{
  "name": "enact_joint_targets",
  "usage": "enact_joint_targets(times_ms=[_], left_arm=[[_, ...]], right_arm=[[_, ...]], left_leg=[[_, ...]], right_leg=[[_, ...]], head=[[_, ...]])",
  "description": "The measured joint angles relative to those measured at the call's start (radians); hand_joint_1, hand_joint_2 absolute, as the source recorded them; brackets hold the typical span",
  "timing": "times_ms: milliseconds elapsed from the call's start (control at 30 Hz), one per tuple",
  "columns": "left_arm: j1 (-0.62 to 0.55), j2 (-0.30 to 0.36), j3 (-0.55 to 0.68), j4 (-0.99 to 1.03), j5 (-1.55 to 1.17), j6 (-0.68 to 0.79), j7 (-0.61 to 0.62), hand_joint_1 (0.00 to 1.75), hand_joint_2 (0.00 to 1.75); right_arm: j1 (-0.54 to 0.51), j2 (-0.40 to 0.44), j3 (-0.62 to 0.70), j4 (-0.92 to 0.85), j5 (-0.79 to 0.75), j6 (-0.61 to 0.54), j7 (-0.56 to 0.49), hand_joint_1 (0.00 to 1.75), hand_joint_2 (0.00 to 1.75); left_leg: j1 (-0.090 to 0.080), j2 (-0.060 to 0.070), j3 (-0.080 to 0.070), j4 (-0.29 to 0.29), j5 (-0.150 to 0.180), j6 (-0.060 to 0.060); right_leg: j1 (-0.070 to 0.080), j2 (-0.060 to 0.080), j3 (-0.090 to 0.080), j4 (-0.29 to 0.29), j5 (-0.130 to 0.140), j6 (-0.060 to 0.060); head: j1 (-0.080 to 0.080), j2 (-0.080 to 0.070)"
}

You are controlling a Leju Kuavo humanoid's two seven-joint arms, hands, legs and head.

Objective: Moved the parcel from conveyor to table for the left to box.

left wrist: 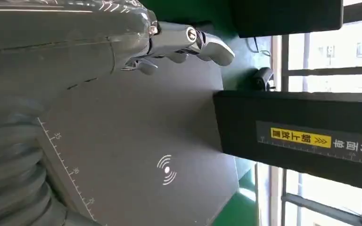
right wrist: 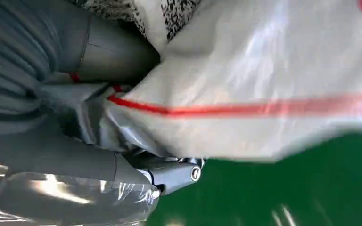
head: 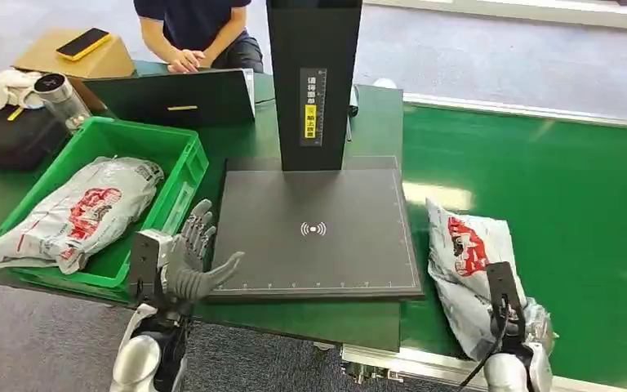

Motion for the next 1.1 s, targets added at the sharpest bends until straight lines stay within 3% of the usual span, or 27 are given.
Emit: enact_joint_targets(times_ms=[133, 400, 667, 1100], left_arm=[[0.002, 0.000, 0.006, -0.005, 0.003, -0.004, -0.010, 0.00, 1.75], [-0.004, 0.000, 0.011, -0.005, 0.006, -0.011, -0.028, 0.00, 1.75], [-0.016, 0.000, 0.011, 0.001, 0.006, -0.015, -0.043, 0.00, 1.75], [-0.045, 0.001, -0.002, 0.031, 0.015, -0.018, -0.068, 0.00, 1.75]], right_arm=[[0.033, 0.030, -0.002, -0.170, -0.141, -0.131, -0.177, 1.75, 1.75], [0.079, 0.084, -0.011, -0.383, -0.231, -0.219, -0.308, 1.75, 1.75], [0.082, 0.099, 0.002, -0.443, -0.189, -0.223, -0.348, 1.75, 1.75], [0.077, 0.080, 0.152, -0.499, -0.043, -0.279, -0.432, 1.75, 1.75]], left_leg=[[0.000, -0.001, 0.000, 0.000, 0.000, 0.000], [0.000, -0.001, -0.001, 0.000, 0.000, 0.000], [0.000, -0.001, -0.001, 0.000, 0.000, 0.000], [0.000, -0.001, -0.002, 0.000, 0.000, 0.000]], right_leg=[[0.000, -0.001, 0.000, 0.000, -0.001, 0.000], [0.000, -0.001, -0.001, 0.000, -0.001, 0.000], [0.000, 0.000, -0.001, 0.000, -0.001, 0.000], [0.000, 0.000, -0.001, 0.000, -0.001, 0.000]], head=[[0.000, 0.000], [0.000, 0.000], [0.001, 0.000], [0.000, 0.000]])
